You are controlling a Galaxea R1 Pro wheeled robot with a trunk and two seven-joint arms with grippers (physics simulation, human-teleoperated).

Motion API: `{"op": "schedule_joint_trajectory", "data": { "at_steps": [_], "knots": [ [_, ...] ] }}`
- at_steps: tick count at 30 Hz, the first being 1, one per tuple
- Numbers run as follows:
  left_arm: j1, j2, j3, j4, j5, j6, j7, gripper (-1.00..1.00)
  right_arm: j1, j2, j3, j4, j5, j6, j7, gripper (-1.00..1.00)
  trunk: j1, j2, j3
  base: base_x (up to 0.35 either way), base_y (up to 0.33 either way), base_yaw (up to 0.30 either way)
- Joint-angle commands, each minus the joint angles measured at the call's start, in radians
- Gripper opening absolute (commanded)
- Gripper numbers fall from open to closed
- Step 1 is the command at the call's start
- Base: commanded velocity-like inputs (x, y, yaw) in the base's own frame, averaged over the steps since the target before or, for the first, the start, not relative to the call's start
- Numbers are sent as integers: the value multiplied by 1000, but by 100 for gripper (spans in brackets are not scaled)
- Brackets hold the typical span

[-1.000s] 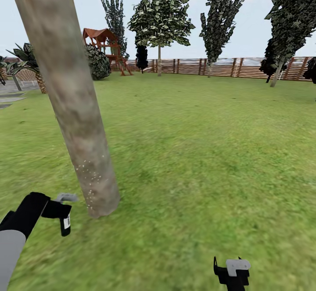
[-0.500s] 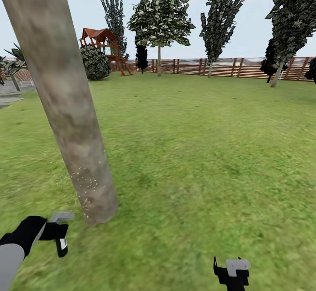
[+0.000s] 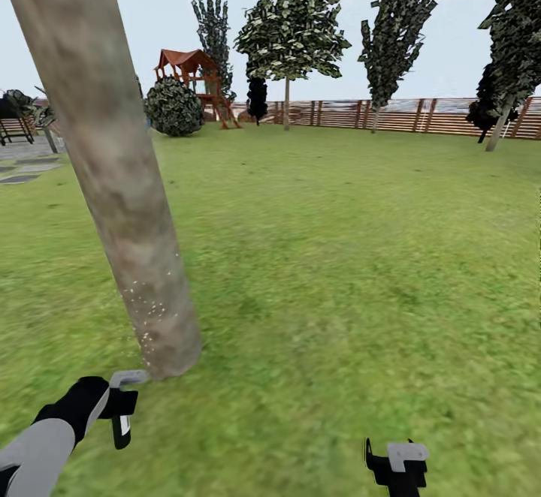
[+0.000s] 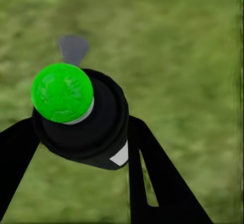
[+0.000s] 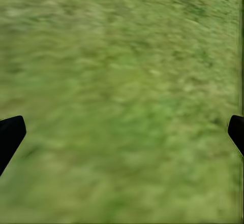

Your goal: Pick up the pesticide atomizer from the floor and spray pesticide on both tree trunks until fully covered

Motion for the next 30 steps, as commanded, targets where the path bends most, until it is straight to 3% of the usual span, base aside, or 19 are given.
{"op": "schedule_joint_trajectory", "data": {
  "at_steps": [1,7,8,11,22,30],
  "knots": [
    [-1,0,8,-2,-10,4,-8,-100,-1,1,-5,2,11,-2,-6,100,0,0,-1,41,-276,0],
    [-1,0,9,-2,-9,4,-8,-100,-1,1,-5,2,11,-1,-6,100,0,0,-1,121,-272,0],
    [-1,0,29,-3,4,3,-9,-100,-1,1,-5,2,11,-1,-6,100,0,0,-1,154,-264,0],
    [-1,1,38,-2,18,2,-10,-100,-1,1,-5,2,11,-2,-6,100,0,0,-1,150,-263,3],
    [-1,2,39,-3,20,3,-8,-100,-1,1,-5,2,11,-2,-6,100,0,0,-1,46,-271,226],
    [-1,10,40,0,25,6,-6,-100,-1,1,-5,3,11,-2,-6,100,0,0,-1,223,-201,12]
  ]
}}
